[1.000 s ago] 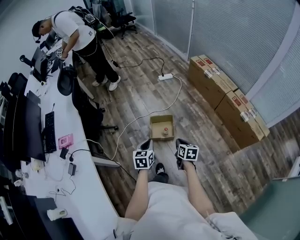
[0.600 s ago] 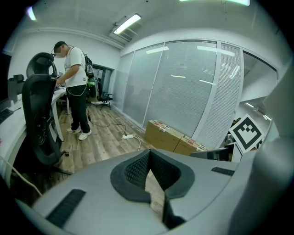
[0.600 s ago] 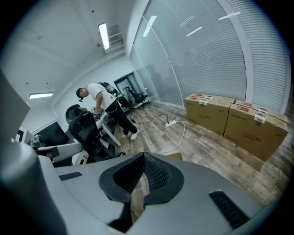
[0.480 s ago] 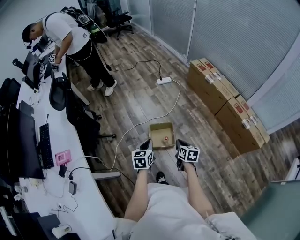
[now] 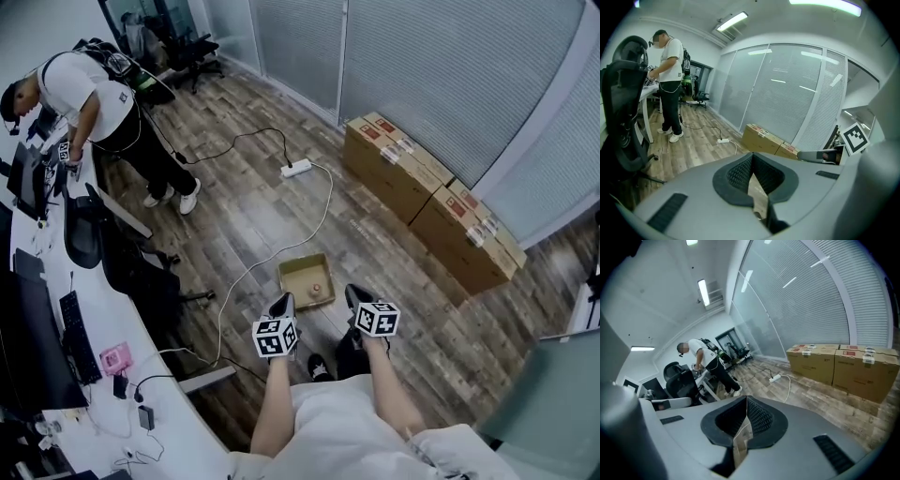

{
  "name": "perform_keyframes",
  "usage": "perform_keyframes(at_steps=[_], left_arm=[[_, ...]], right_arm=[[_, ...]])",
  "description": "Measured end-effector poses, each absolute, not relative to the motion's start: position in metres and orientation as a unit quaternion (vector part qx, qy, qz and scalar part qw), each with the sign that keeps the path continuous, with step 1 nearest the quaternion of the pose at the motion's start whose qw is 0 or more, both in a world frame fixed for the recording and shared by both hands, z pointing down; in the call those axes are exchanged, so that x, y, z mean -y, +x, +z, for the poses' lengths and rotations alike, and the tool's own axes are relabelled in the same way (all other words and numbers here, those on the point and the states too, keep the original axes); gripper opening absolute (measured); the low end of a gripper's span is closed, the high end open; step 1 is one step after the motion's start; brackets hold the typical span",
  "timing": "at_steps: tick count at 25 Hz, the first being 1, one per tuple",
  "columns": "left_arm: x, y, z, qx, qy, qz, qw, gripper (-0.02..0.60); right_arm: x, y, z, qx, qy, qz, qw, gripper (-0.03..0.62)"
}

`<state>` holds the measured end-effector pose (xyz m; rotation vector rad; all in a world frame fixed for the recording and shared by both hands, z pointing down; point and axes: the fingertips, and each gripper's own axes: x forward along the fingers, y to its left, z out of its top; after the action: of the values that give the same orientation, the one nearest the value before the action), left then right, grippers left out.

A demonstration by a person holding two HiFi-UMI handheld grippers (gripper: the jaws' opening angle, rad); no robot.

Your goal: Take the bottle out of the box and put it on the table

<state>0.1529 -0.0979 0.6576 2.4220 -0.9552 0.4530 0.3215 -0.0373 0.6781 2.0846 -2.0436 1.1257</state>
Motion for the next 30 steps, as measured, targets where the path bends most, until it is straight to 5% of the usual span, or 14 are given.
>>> perform_keyframes(at_steps=[9, 30], left_arm=[[0.148, 0.141, 0.697, 0.377, 0.861, 0.162, 0.300, 0.015], [0.272, 0.178, 0.782, 0.386, 0.855, 0.197, 0.284, 0.014]], right_arm=[[0.081, 0.343, 0.705, 0.688, 0.643, 0.331, 0.058, 0.040], [0.260, 0.375, 0.824, 0.724, 0.603, 0.306, 0.141, 0.040]])
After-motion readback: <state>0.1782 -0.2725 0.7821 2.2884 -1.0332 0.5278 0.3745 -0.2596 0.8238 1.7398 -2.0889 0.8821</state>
